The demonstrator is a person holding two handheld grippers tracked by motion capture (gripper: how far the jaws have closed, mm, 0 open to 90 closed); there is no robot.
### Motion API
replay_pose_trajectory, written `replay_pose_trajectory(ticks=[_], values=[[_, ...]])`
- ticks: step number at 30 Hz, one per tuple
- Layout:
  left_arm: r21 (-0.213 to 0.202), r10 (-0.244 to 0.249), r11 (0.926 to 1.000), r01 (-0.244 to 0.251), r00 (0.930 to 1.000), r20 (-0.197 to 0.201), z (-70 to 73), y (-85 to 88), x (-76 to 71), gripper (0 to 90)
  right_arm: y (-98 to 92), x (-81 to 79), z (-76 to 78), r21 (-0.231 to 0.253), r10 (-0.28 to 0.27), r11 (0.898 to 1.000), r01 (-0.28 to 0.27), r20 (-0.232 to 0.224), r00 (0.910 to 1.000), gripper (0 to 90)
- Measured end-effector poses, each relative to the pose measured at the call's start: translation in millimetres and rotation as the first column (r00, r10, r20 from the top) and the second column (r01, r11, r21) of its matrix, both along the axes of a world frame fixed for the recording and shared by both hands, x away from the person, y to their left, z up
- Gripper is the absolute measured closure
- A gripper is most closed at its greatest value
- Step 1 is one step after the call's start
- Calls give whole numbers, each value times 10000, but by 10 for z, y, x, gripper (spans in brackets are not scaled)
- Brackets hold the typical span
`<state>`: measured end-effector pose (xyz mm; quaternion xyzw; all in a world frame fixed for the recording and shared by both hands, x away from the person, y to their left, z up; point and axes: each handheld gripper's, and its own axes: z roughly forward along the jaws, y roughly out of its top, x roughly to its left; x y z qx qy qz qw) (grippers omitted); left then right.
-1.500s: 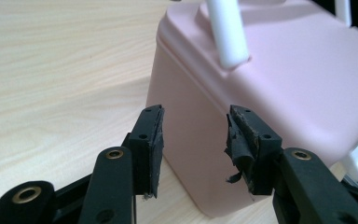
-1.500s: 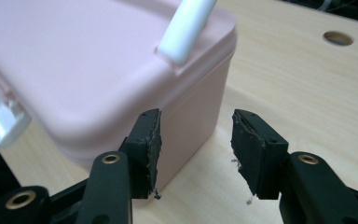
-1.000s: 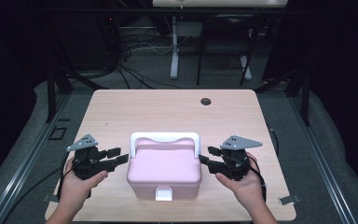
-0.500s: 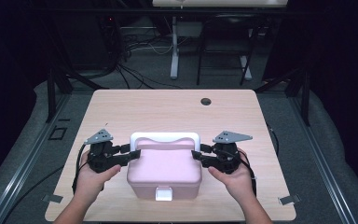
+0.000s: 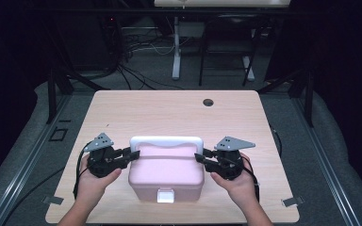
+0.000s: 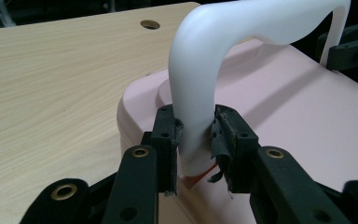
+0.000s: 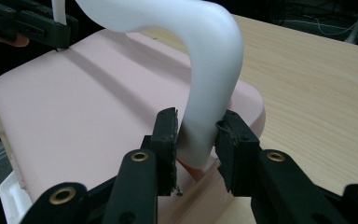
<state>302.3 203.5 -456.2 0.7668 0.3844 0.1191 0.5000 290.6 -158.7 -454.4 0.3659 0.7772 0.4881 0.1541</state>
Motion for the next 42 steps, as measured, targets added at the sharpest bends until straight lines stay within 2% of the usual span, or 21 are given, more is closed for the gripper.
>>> replay_pose_trajectory(ticks=[6, 19, 23, 33, 39, 42], values=[[7, 5, 10000, -5, 10000, 90, 0, 3, -44, 732, -23, -26, -1, 216, 53, 9998, -52, -33, 10000, 735], [72, -184, 9998, 185, 9998, -27, 14, 4, -108, 735, -43, -98, 23, 161, 99, 9998, -97, -156, 9998, 739], [-21, -187, 9998, 187, 9998, -65, 30, 12, -103, 735, -42, -111, 41, 177, 125, 9998, -122, -169, 9998, 740], [-174, -182, 9997, 183, 9998, 45, 186, 29, -65, 735, -52, -82, 181, 516, 84, 9986, -82, -49, 10000, 740], [-354, -194, 9992, 195, 9998, 28, 216, 42, -25, 734, -59, -58, 218, 740, 115, 9972, -110, -60, 9999, 741], [-479, -156, 9987, 159, 9999, 53, 229, 45, -1, 729, -74, -22, 231, 1016, 99, 9948, -82, -169, 9998, 742]])
